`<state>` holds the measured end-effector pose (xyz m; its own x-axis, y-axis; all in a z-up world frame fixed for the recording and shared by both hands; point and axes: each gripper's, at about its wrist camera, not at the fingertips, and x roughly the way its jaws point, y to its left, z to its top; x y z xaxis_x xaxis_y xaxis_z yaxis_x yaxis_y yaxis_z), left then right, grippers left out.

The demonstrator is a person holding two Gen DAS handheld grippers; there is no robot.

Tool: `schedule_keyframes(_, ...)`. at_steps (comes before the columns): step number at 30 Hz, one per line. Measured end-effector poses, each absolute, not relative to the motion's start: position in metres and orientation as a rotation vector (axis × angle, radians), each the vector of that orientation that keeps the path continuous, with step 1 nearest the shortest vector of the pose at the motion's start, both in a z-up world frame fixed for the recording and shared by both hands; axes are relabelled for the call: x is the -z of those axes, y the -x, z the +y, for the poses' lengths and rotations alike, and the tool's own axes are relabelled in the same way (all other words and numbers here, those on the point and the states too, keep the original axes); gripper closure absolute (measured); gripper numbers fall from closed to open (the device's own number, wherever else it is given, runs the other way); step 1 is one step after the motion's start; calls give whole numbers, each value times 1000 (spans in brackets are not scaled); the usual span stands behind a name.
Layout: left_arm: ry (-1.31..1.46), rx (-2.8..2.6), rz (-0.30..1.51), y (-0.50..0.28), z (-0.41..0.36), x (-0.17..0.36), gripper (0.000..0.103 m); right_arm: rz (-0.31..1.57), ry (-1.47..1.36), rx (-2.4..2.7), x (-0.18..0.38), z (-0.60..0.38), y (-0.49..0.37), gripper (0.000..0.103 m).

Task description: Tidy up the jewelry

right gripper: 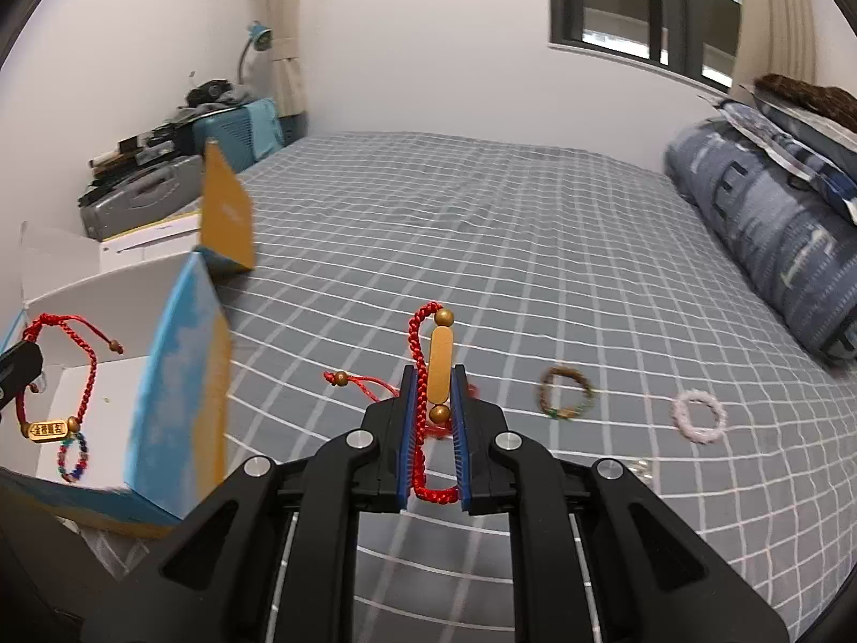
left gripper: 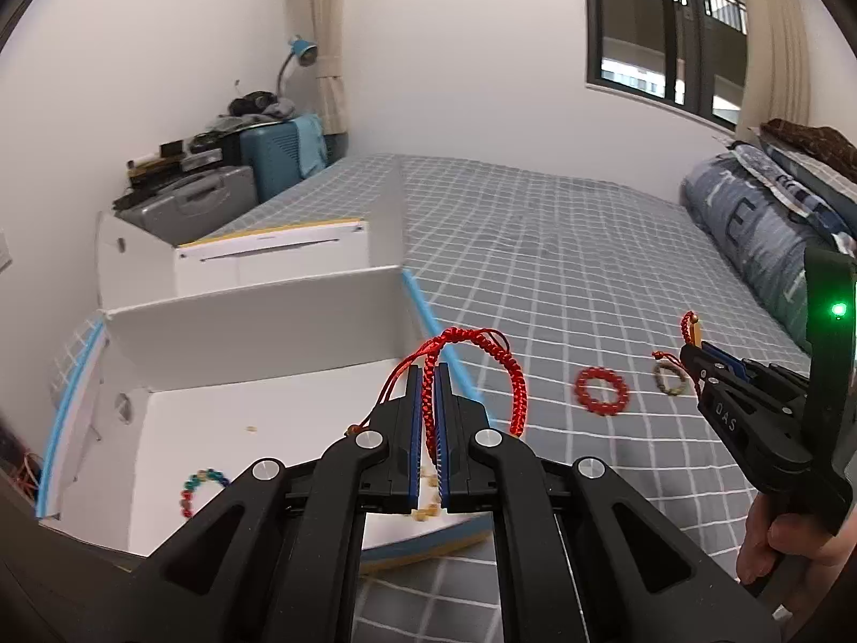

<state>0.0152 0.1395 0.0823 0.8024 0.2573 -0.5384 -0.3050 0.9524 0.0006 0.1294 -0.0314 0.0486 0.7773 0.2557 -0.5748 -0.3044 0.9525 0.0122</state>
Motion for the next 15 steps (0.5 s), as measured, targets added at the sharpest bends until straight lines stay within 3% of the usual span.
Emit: schedule_keyframes(15,142,-478,614,15,221,-88,99,595,107,-489,-75,75,-109,92)
